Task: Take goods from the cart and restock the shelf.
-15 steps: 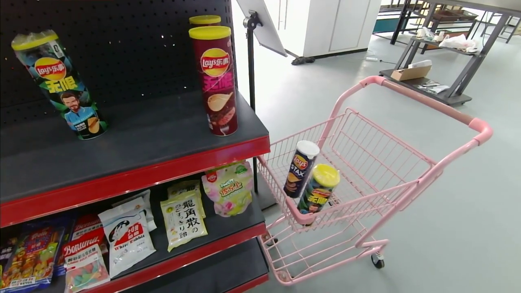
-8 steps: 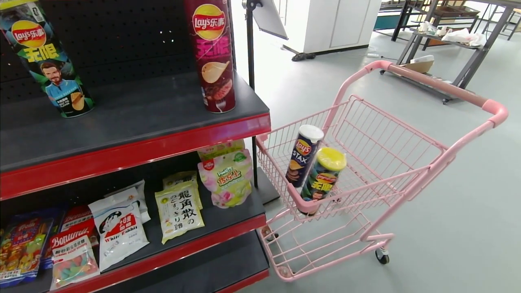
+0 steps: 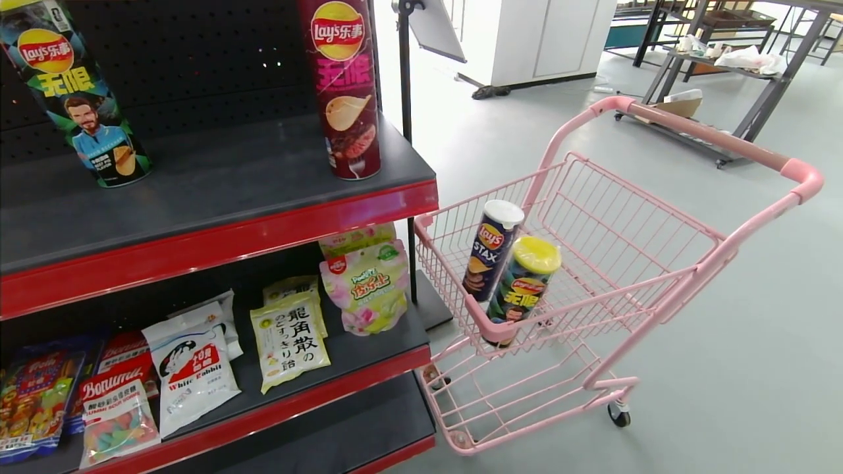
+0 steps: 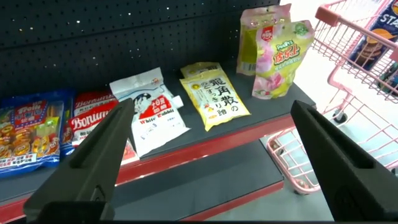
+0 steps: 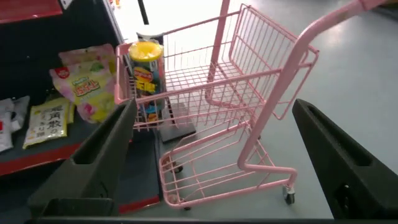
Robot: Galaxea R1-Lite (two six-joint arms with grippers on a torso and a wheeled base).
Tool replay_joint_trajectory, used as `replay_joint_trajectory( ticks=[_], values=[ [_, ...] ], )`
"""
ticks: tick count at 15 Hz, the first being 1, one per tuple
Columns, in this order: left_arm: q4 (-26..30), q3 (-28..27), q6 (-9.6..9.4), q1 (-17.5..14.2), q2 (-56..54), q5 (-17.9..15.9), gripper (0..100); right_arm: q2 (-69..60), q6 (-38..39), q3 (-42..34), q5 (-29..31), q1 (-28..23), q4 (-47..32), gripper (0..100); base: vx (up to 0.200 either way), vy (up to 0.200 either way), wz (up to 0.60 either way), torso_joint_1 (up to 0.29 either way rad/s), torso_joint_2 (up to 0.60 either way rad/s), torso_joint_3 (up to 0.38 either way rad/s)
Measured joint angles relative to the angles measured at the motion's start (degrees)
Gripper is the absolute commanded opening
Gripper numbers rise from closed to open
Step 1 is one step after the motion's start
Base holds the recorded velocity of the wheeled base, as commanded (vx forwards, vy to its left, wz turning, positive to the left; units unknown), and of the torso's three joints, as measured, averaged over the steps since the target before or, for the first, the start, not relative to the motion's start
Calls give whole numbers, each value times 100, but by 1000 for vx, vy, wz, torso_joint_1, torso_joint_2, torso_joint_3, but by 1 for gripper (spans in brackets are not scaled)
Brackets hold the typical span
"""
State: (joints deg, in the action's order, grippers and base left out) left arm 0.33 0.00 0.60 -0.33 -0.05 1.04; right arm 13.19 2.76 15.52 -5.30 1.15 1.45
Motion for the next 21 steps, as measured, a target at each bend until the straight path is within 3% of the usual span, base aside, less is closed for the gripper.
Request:
replay_joint_trajectory(
  ticks=[4, 10, 21],
  values=[
    [2, 0, 0, -2, 0, 44, 100, 2850, 96, 844, -419, 255, 1242, 100, 0, 0, 0, 0, 0, 0],
    [0, 0, 0, -2, 0, 44, 100, 6559, 140, 1067, -633, 1287, 3777, 100, 0, 0, 0, 0, 0, 0],
    [2, 0, 0, 4, 0, 44, 100, 8576, 272, 1438, -540, 1925, 4642, 100, 0, 0, 0, 0, 0, 0]
  ],
)
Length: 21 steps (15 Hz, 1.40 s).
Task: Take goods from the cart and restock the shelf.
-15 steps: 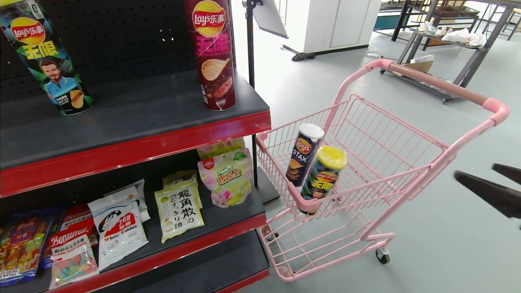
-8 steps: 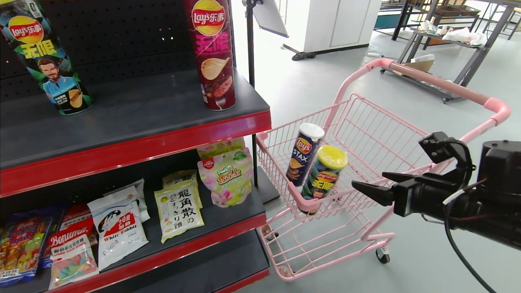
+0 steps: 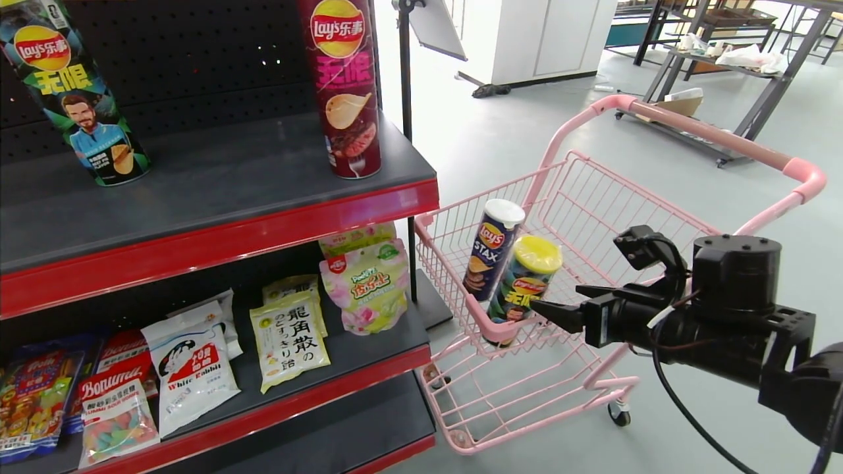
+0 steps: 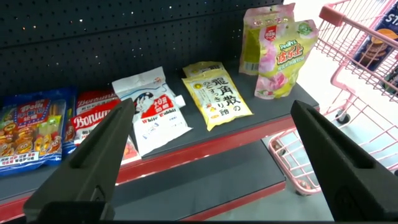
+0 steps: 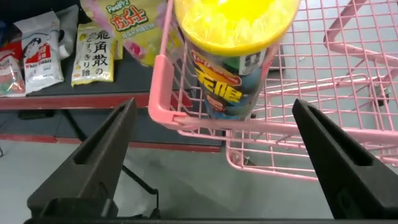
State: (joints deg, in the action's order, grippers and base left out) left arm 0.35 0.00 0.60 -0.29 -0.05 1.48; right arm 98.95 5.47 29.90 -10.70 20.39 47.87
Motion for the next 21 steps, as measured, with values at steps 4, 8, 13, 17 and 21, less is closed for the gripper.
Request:
replay_joint_trajectory(
  ticks=[4, 8, 13, 17, 21],
  values=[
    [0, 0, 0, -1, 0, 0, 100, 612, 76, 532, 165, 68, 62, 100, 0, 0, 0, 0, 0, 0],
    [-2, 0, -2, -4, 0, -2, 100, 1086, 295, 1062, 291, 82, 73, 100, 0, 0, 0, 0, 0, 0],
    [-2, 0, -2, -4, 0, -2, 100, 1486, 355, 1268, 338, 71, 522, 100, 0, 0, 0, 0, 0, 0],
    [0, 0, -2, -1, 0, -2, 100, 1766, 473, 1270, 447, 72, 788, 100, 0, 0, 0, 0, 0, 0],
    [-2, 0, 0, -1, 0, -2, 100, 1915, 590, 1486, 452, 77, 780, 100, 0, 0, 0, 0, 0, 0]
  ],
)
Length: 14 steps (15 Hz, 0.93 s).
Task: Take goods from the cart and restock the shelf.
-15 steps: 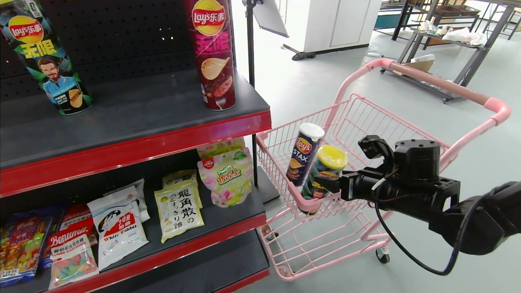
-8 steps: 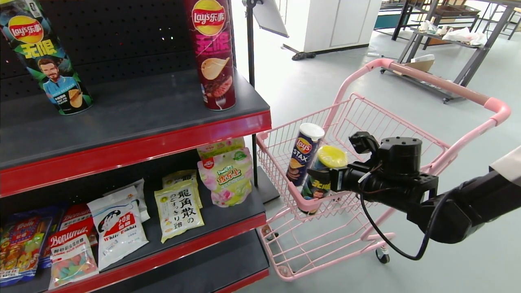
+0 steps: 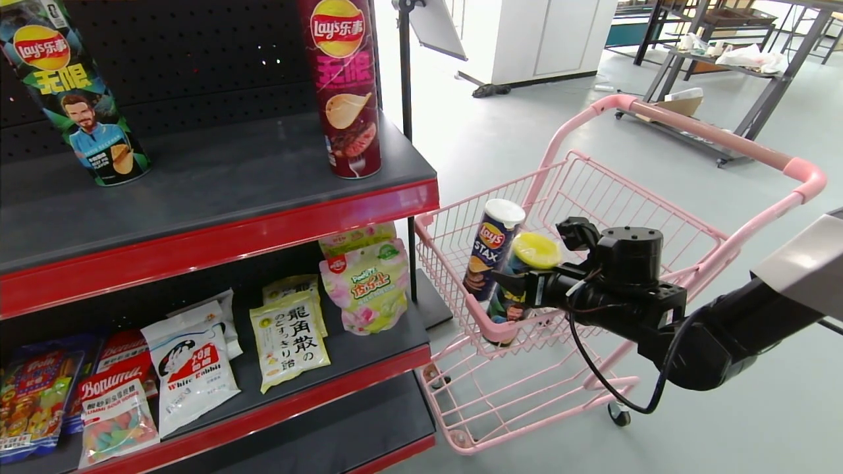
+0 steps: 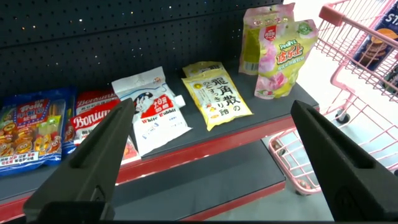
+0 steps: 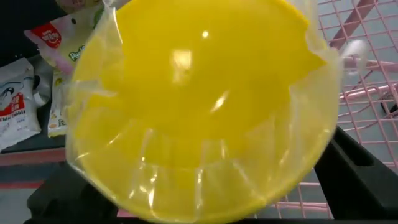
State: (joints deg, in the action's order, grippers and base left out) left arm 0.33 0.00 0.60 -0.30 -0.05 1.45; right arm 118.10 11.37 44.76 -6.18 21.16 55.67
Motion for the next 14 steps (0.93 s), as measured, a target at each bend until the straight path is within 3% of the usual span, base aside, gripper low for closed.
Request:
replay_joint_trajectory(
  ticks=[1, 8, 14],
  values=[
    [2, 0, 0, -5, 0, 0, 100, 34, 20, 24, 13, 6, 0, 0, 0, 0, 0, 0, 0, 0],
    [2, 0, 0, 0, 0, 2, 100, 72, 176, -45, 290, 20, 22, 0, 0, 0, 0, 0, 0, 0],
    [2, 0, 0, 0, 0, 2, 100, -1146, -180, -254, 473, -132, -57, 0, 0, 0, 0, 0, 0, 0]
  ],
)
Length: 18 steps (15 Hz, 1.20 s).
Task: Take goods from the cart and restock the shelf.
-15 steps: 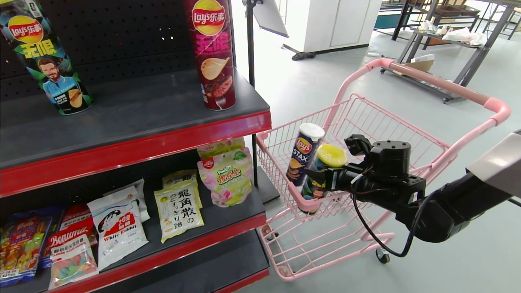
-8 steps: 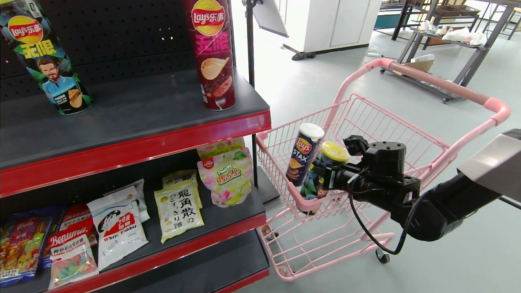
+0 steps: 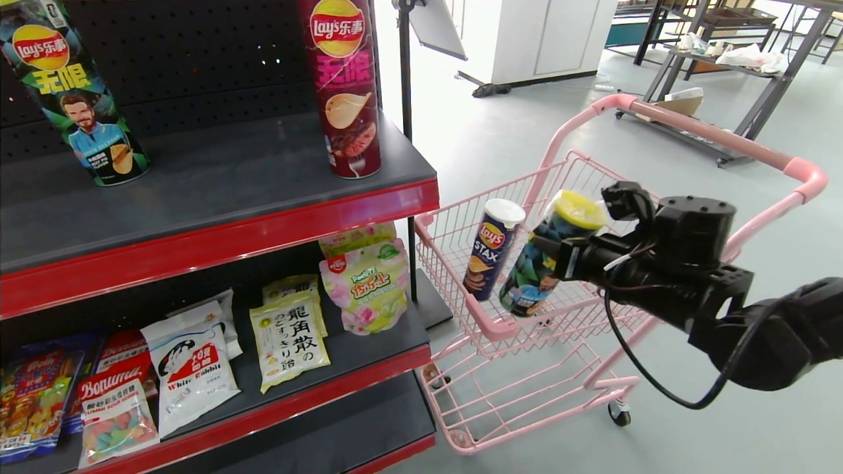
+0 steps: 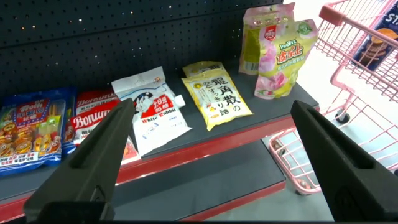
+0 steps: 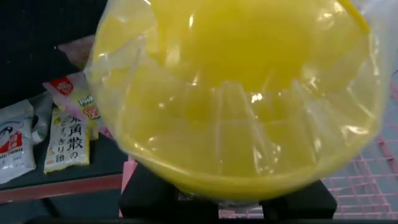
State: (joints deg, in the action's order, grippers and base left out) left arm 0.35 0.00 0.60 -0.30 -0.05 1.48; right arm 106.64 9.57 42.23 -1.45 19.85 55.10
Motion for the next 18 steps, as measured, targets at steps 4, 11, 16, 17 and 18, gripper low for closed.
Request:
replay_joint_trajectory(
  ticks=[4, 11, 16, 17, 18],
  values=[
    [-2, 0, 0, 0, 0, 0, 100, -1156, -311, 352, -22, -144, -1037, 0, 0, 0, 0, 0, 0, 0],
    [0, 0, 0, 0, 0, 0, 100, -4030, -766, 479, -169, 1074, -5855, 0, 0, 0, 0, 0, 0, 0],
    [0, 0, 0, 0, 0, 0, 100, -4363, -952, 653, -735, 1273, -5532, 0, 0, 0, 0, 0, 0, 0],
    [-2, 0, 0, 0, 0, 0, 100, -4278, -1008, 772, -735, 1279, -5497, 0, 0, 0, 0, 0, 0, 0],
    [-2, 0, -2, 0, 0, 0, 100, -4190, -1080, 864, -728, 1284, -5488, 0, 0, 0, 0, 0, 0, 0]
  ],
)
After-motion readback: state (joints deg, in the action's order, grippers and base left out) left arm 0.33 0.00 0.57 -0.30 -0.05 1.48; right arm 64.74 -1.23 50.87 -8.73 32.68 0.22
